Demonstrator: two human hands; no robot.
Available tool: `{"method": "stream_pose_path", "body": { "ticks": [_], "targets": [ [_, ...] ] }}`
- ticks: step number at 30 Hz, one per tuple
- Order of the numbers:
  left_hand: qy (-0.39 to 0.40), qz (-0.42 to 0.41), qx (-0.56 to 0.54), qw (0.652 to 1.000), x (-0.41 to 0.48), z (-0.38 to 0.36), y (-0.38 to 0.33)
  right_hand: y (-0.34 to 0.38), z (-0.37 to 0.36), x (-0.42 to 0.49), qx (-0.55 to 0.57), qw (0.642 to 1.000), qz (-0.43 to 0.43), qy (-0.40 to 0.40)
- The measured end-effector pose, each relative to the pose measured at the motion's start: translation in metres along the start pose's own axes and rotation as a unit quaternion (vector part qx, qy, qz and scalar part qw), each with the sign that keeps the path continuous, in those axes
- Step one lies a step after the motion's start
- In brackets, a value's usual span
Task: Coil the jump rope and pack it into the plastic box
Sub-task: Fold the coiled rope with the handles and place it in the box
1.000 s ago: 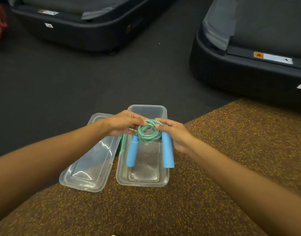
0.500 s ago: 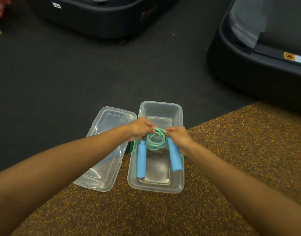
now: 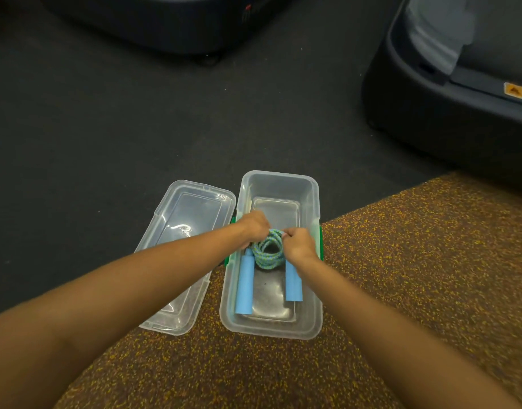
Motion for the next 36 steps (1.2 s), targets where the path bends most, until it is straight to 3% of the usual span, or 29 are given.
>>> {"method": "stream_pose_path", "body": {
  "ticks": [10,17,22,28,36],
  "targets": [
    [-0.025,-0.006,0.065,0.998,0.001,0.002,-0.005,0.002,-0.007,-0.011,-0.007,0.999,0.021,0.038],
    [-0.023,-0.018,0.037,0.999,-0.002,0.003,-0.007,0.009,-0.005,-0.015,-0.006,0.998,0.058,0.029],
    [-0.014,-0.022,-0.088,0.996,-0.008,0.013,-0.006,0.019,-0.003,-0.021,0.020,0.996,0.086,0.026],
    [-0.058,-0.064,-0.292,0.953,-0.034,0.075,0.011,0.058,-0.008,-0.047,0.139,0.982,0.125,0.010],
    [-0.143,0.009,-0.349,0.926,-0.063,0.131,0.119,0.107,-0.092,-0.098,0.188,0.961,0.150,0.135]
  ]
}}
Point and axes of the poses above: each hand's wrist, its own x-axis towards the middle knuckle, its own z-axis out of the back of the hand, y = z × x, the point moved 10 cm from there along x, towards the middle knuckle, and after that the axes turned 10 degrees about x, right-handed, at the moved point
